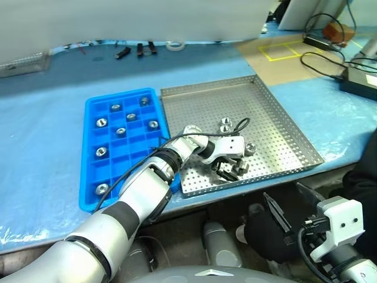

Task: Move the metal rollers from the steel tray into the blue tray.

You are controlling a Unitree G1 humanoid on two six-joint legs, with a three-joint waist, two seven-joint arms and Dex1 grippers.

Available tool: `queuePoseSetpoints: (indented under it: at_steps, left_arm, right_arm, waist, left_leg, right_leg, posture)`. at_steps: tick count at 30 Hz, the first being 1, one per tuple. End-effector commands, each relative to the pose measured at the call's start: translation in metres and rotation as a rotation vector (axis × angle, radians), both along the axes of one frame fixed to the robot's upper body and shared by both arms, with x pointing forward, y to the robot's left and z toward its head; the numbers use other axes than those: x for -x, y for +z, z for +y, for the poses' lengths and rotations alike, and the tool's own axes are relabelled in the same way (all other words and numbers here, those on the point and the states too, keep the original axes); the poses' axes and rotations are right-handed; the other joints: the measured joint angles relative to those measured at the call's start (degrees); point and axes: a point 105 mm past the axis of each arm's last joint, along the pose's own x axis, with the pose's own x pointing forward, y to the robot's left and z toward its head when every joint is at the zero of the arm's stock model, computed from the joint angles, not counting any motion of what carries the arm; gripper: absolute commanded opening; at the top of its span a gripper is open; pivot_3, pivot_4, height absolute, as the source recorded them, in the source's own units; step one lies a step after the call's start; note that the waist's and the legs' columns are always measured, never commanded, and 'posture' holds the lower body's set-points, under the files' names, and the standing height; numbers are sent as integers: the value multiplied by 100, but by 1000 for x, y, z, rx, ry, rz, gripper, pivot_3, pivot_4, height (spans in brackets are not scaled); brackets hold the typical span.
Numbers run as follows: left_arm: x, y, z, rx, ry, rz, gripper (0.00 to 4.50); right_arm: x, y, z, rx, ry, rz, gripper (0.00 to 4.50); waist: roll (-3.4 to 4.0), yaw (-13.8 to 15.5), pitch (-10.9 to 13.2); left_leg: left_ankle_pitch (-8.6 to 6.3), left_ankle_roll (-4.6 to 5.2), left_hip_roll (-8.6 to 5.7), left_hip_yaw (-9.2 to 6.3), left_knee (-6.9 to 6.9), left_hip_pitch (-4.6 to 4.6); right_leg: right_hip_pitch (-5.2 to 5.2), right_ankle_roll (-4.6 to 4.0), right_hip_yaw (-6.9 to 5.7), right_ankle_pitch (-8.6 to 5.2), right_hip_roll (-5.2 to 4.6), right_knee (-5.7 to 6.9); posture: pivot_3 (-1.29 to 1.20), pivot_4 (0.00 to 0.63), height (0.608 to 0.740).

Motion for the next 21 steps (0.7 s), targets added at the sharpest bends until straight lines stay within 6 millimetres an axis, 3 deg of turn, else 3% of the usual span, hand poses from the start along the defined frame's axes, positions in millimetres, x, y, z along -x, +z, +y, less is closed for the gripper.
queuePoseSetpoints:
  at_steps: [1,8,11,13,20,21]
  left_arm:
    - [-3,8,-7,13,14,-38,3568]
    - [-6,4,-1,16,30,-37,3568]
    - [-6,8,-3,42,32,-29,3013]
    - [-6,12,-6,74,37,-29,2397]
    - [-5,24,-16,156,57,6,2397]
    - [-6,25,-15,162,60,6,2221]
  right_arm:
    - [-2,15,3,12,7,-65,4500]
    - [-4,16,2,24,8,-59,4500]
    - [-6,16,2,28,8,-58,4500]
    - [-7,16,3,30,8,-57,4500]
    - [-7,16,2,35,9,-54,4500]
    - [-8,16,2,35,8,-52,4500]
  waist:
    - [0,-137,0]
    - [0,-349,0]
    - [0,-412,0]
    - [0,-464,0]
    - [1,-603,0]
    - [1,-623,0]
  left_leg:
    - [-7,5,-9,-2,4,-1]
    - [-22,30,-67,-27,8,4]
    - [-29,41,-87,-32,8,4]
    - [-34,51,-97,-35,10,0]
    - [-56,88,-125,-39,17,-11]
    - [-58,92,-126,-40,17,-11]
  right_leg:
    - [1,4,-2,0,-9,0]
    - [78,29,-82,-12,-73,-32]
    - [97,30,-100,-12,-96,-48]
    - [103,29,-105,-12,-110,-57]
    - [121,25,-117,-7,-159,-73]
    - [126,25,-120,-7,-162,-78]
  posture:
    - [-849,150,740]
    - [-840,150,740]
    - [-837,150,740]
    - [-835,150,740]
    - [-833,150,740]
    - [-833,150,740]
